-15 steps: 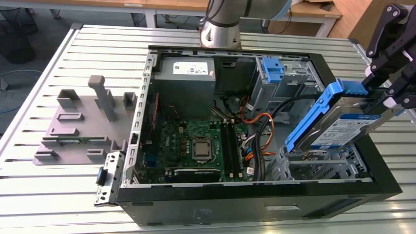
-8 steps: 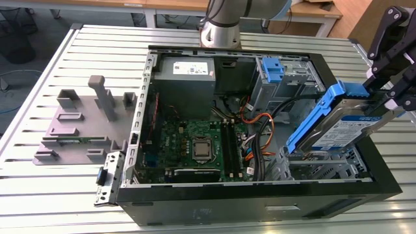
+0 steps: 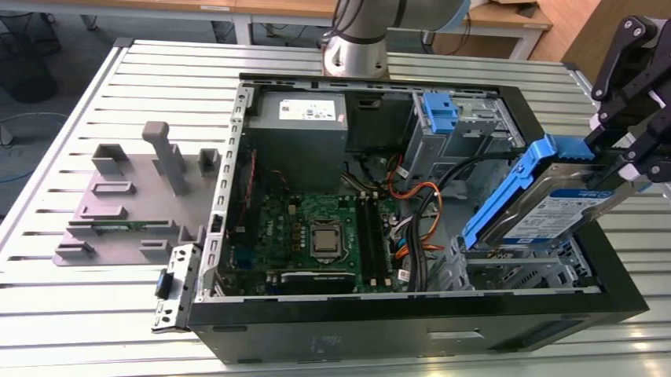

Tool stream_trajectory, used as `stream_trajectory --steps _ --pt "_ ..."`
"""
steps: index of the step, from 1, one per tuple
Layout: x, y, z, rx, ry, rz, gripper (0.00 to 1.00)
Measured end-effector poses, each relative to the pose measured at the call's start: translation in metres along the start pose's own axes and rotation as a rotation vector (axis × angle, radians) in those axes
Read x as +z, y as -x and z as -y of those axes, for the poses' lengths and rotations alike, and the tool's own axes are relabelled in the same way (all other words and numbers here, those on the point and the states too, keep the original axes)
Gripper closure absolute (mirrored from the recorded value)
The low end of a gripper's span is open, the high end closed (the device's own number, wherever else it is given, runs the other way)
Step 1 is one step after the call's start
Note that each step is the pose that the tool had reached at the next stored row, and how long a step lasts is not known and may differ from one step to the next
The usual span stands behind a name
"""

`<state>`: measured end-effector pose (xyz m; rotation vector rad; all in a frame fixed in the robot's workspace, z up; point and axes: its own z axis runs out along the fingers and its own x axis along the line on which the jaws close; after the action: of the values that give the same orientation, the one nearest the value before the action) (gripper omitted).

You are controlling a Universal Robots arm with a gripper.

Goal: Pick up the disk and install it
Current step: 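Pick up the disk, then insert the disk into the insertion slot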

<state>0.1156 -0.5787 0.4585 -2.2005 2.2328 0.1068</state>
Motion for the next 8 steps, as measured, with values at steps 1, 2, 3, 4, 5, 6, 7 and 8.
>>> stream_trajectory --steps 1,2,3,4,5,6,7,8 --pt "0.0003 -0.0003 0.0 0.0 0.0 0.0004 0.65" --pt "0.0006 -0.0004 0.0 0.0 0.0 0.0003 0.65" --pt "0.0009 -0.0004 0.0 0.0 0.0 0.0002 0.65" --pt "0.0013 -0.0005 0.0001 0.0 0.0 0.0002 0.65" --pt "0.0016 -0.0006 0.0001 0.0 0.0 0.0001 0.65" --pt "0.0018 -0.0007 0.0001 0.0 0.0 0.0001 0.65" --pt "0.0019 -0.0007 0.0001 0.0 0.0 -0.0001 0.65" --pt "0.0022 -0.0007 0.0001 0.0 0.0 0.0 0.65"
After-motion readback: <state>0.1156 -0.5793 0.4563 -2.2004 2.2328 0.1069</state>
